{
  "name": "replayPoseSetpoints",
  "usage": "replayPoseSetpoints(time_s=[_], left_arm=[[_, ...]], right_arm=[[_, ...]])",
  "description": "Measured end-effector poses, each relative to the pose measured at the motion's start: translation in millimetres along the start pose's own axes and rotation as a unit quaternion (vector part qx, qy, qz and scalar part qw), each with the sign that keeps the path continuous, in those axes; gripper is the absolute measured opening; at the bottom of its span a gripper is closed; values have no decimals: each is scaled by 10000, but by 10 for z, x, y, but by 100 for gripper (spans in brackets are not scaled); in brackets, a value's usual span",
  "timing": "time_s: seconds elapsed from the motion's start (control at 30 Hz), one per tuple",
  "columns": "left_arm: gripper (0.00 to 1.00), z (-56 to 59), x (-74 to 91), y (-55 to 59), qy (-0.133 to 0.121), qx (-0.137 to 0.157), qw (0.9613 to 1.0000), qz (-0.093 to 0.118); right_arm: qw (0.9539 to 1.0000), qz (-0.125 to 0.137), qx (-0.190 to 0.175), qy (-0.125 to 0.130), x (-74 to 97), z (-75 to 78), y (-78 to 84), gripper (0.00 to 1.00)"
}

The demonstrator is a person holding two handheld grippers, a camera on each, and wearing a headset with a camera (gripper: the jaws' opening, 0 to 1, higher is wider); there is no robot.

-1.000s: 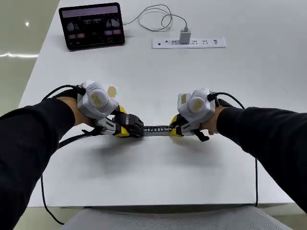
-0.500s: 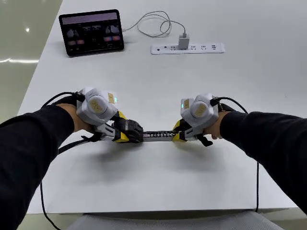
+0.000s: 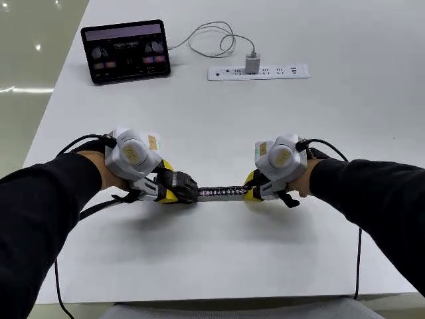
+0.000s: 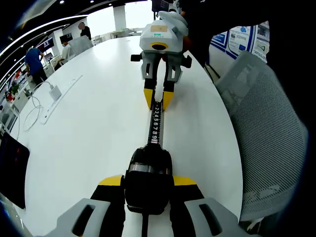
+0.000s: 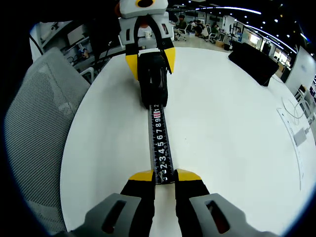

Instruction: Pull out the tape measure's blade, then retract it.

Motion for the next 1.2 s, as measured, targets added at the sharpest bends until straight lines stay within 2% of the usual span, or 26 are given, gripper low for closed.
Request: replayPoseSetpoints(time_s=[1.2], left_arm=[[30, 16, 6, -14, -37, 36, 10000, -8]], right_arm=[[9998, -101, -169, -18, 160, 14, 201, 10]])
Point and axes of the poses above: the centre of the closed fingertips' face, and the gripper's own axes: x roughly backward along the fingers, z roughly to its right, y roughly out of its underside, the point moved 9 cm from there along x, roughly backward along the fingers, and after that the axes turned 13 degrees about x, right-handed, at the moved point
